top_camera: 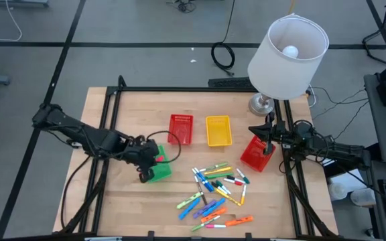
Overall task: Pick & Place Markers
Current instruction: Put the pink highlighter into the green bin
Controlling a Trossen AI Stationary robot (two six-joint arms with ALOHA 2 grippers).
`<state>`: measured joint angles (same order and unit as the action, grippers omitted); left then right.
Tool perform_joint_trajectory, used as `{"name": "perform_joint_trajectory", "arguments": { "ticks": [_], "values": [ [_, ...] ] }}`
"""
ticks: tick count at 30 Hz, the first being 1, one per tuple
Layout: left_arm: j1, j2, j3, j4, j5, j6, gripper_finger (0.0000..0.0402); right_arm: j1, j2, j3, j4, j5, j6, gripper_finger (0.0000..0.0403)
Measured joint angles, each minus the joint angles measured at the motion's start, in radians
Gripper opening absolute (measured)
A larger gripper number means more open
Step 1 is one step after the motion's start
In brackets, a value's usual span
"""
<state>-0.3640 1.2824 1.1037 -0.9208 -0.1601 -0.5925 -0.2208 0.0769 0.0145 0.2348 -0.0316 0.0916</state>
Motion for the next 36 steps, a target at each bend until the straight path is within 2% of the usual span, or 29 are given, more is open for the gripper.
{"name": "perform_joint_trajectory", "arguments": {
  "ticks": [7,12,16,21,29,31,36],
  "values": [
    [0.012,0.149,0.114,-0.031,0.0,0.583,0.0055,0.0,0.0,0.0,-0.001,0.0,-0.002,0.0],
    [0.004,0.285,0.13,-0.142,-0.046,0.809,0.0055,0.0,0.0,0.0,-0.007,0.0,-0.002,0.0],
    [-0.014,0.367,0.13,-0.221,-0.099,0.878,0.0055,0.0,0.0,0.0,-0.008,0.0,-0.002,0.0],
    [-0.019,0.417,0.13,-0.216,-0.06,0.921,0.0055,0.0,0.0,0.0,-0.008,0.0,-0.002,0.0],
    [-0.019,0.418,0.13,-0.191,-0.035,0.894,0.0059,0.0,0.0,0.0,-0.008,0.0,0.0,0.0],
    [-0.019,0.418,0.13,-0.19,-0.005,0.866,0.008,0.0,0.0,0.0,-0.008,0.0,0.001,0.0],
    [-0.017,0.418,0.13,-0.19,-0.004,0.807,0.0156,0.0,0.0,0.0,-0.008,0.0,0.001,0.0]
  ]
}}
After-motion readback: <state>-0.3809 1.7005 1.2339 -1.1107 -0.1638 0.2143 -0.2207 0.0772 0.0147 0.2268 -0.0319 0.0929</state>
